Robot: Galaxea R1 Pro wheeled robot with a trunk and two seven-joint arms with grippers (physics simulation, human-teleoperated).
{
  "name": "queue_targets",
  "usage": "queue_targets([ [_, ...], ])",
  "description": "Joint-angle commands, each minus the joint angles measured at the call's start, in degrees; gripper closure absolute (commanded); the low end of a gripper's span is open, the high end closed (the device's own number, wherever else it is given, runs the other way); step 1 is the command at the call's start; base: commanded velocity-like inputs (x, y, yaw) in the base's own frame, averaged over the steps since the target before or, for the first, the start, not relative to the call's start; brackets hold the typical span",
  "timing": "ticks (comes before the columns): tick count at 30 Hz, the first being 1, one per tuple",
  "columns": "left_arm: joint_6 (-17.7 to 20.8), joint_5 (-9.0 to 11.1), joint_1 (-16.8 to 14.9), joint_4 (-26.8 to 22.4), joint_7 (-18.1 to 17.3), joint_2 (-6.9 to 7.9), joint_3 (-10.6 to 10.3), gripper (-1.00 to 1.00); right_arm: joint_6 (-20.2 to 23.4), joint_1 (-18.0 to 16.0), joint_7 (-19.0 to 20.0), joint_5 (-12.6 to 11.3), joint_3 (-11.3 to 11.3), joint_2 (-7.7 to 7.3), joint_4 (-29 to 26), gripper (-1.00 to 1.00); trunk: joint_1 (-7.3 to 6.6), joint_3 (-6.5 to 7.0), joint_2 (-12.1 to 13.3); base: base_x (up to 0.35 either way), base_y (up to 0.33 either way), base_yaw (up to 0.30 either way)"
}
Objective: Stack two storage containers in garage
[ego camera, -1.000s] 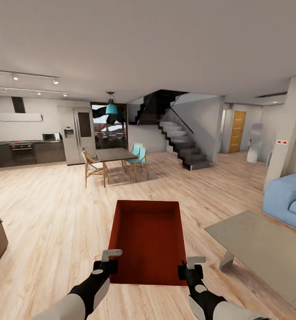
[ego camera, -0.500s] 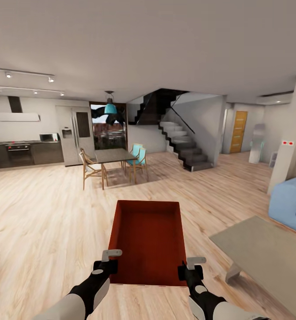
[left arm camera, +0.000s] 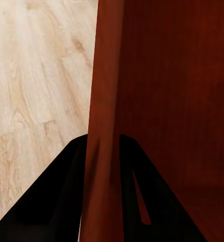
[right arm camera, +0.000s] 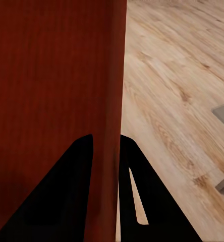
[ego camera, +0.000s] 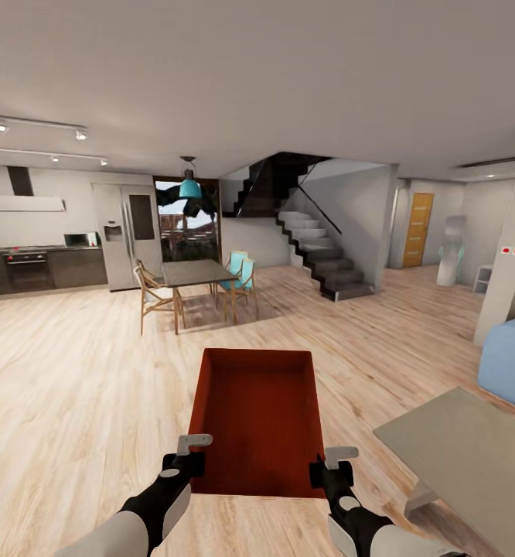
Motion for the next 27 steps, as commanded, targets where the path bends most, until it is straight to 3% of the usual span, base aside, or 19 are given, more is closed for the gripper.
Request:
queue_targets([
  [1,-0.2,-0.3,0.0,0.1,3.2,0.0,1.1,1.0,-0.7,-0.1,0.0,0.6,-2.7,0.03,-0.6,1.0,0.04,-0.1,-0.1,0.322,0.0,0.0],
  [27,-0.2,-0.3,0.0,0.1,3.2,0.04,1.1,1.0,-0.7,-0.1,0.0,0.6,-2.7,0.03,-0.6,1.0,0.04,-0.1,-0.1,0.322,0.0,0.0],
])
